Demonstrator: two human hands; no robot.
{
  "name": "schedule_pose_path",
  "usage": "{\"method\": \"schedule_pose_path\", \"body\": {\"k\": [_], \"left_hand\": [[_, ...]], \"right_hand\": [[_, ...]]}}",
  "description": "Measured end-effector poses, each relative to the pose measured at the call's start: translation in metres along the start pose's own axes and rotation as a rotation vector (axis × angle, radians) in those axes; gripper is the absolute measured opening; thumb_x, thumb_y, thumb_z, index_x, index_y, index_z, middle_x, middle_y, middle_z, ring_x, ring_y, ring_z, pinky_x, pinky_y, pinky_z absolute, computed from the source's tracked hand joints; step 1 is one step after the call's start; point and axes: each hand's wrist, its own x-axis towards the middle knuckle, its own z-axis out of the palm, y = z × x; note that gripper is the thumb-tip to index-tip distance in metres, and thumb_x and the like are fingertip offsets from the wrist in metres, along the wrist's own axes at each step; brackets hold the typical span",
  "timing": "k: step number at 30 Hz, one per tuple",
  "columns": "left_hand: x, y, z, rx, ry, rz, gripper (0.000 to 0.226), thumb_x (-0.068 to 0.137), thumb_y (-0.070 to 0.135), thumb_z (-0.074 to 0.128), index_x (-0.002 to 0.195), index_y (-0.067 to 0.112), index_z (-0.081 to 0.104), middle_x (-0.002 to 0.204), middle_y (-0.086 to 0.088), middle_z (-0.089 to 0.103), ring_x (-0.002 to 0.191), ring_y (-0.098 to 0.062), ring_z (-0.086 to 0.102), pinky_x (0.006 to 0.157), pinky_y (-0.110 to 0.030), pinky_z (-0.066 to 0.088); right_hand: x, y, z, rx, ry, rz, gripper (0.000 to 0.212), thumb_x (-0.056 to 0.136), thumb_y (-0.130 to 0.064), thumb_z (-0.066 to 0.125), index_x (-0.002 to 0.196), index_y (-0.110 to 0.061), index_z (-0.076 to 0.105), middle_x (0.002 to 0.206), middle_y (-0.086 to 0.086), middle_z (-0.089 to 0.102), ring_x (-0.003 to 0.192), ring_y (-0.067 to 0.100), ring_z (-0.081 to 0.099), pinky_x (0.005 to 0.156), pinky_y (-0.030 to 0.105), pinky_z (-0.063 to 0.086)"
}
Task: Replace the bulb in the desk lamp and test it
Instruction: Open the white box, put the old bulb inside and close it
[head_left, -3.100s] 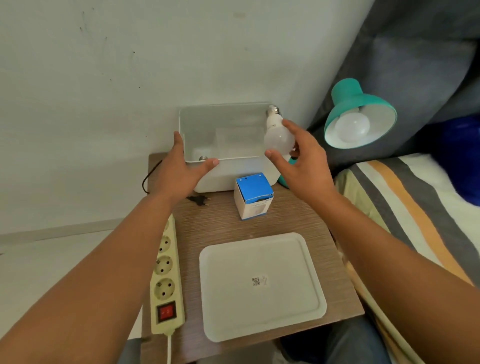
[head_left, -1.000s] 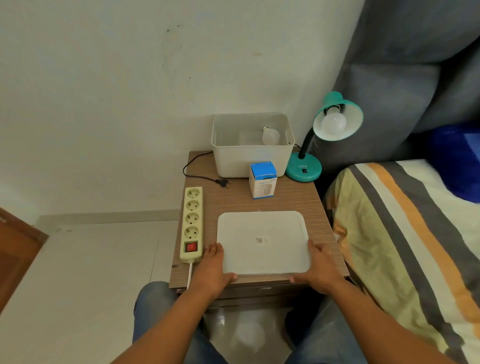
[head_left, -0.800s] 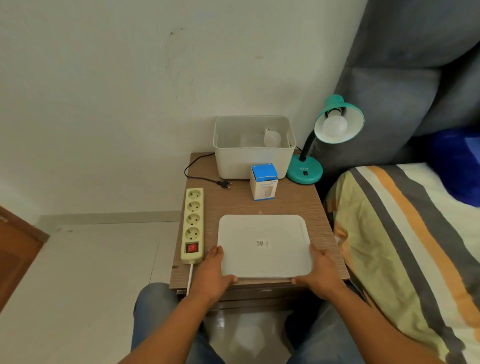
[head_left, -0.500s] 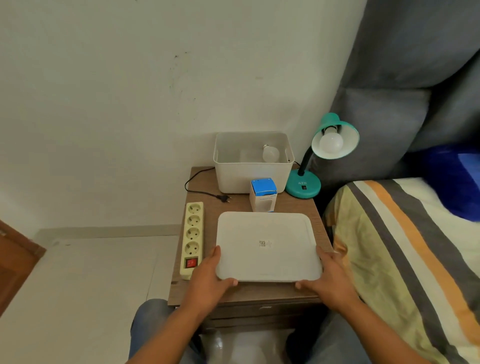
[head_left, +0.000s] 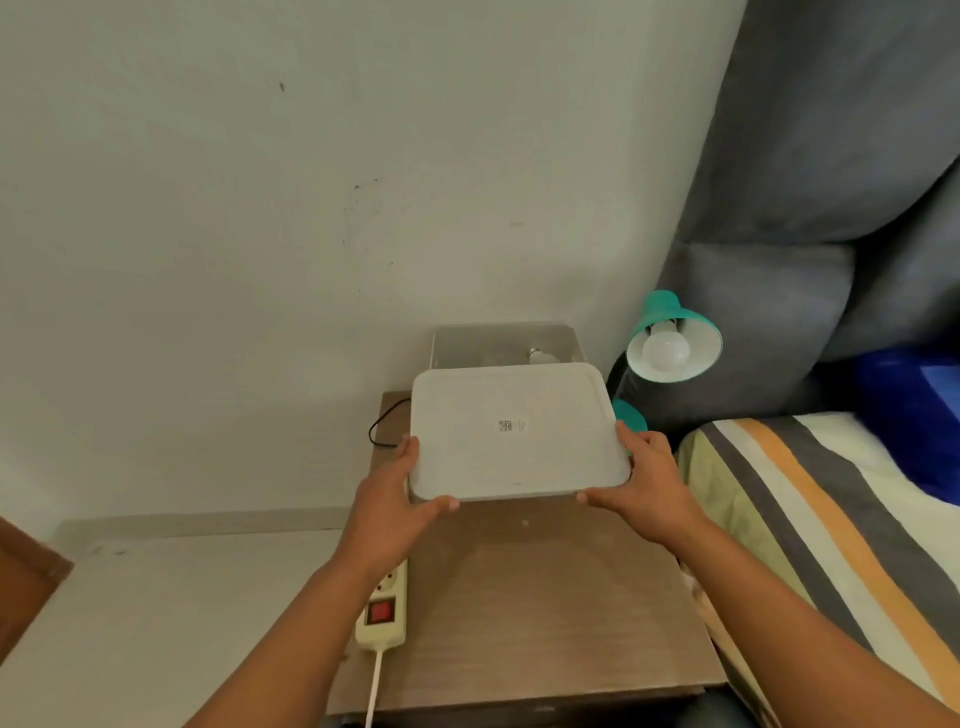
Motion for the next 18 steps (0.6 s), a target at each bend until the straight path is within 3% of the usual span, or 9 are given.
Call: {"method": "schedule_pose_path", "body": {"k": [6, 11, 14, 16, 18], "left_hand": [[0.065, 0.005, -0.012, -0.015, -0.006, 0.019, 0.097, 0.075, 0.025, 0.085, 0.155, 0.022, 0.029, 0.153, 0.018, 0.031, 0.135, -0.001, 0.035, 0.109, -0.018, 0.03], [0.115, 0.003, -0.01, -0.007, -0.047, 0.006, 0.097, 0.079, 0.026, 0.082, 0.156, 0.019, 0.023, 0.155, 0.014, 0.028, 0.132, 0.004, 0.025, 0.108, -0.014, 0.021], [0.141, 0.0, -0.005, -0.007, -0.066, 0.002, 0.096, 0.08, 0.025, 0.082, 0.156, 0.018, 0.023, 0.153, 0.017, 0.027, 0.129, 0.005, 0.025, 0.105, -0.01, 0.019], [0.155, -0.003, 0.0, -0.007, -0.07, 0.004, 0.094, 0.08, 0.022, 0.082, 0.155, 0.017, 0.025, 0.145, 0.021, 0.028, 0.127, 0.006, 0.027, 0.099, -0.001, 0.018], [0.165, -0.006, 0.006, -0.021, -0.063, -0.008, 0.094, 0.079, 0.022, 0.083, 0.155, 0.017, 0.026, 0.148, 0.019, 0.027, 0.131, 0.005, 0.026, 0.103, -0.003, 0.018]], "right_hand": [[0.062, -0.017, 0.0, 0.015, 0.01, -0.029, 0.104, 0.067, -0.029, 0.089, 0.151, -0.013, 0.03, 0.124, -0.001, 0.03, 0.116, 0.017, 0.038, 0.101, 0.027, 0.036], [0.108, -0.018, 0.008, 0.046, 0.031, -0.002, 0.106, 0.066, -0.031, 0.089, 0.152, -0.017, 0.028, 0.125, -0.004, 0.029, 0.125, 0.019, 0.038, 0.106, 0.032, 0.037], [0.13, -0.014, 0.016, 0.038, 0.035, 0.023, 0.106, 0.066, -0.032, 0.089, 0.152, -0.016, 0.03, 0.134, 0.004, 0.032, 0.13, 0.023, 0.036, 0.11, 0.035, 0.034], [0.142, -0.01, 0.02, 0.029, 0.03, 0.035, 0.106, 0.066, -0.031, 0.089, 0.152, -0.015, 0.03, 0.139, 0.008, 0.033, 0.132, 0.025, 0.035, 0.109, 0.033, 0.032], [0.153, -0.005, 0.021, 0.02, 0.028, 0.044, 0.107, 0.067, -0.031, 0.089, 0.153, -0.014, 0.027, 0.139, 0.009, 0.033, 0.132, 0.025, 0.035, 0.108, 0.03, 0.03]]}}
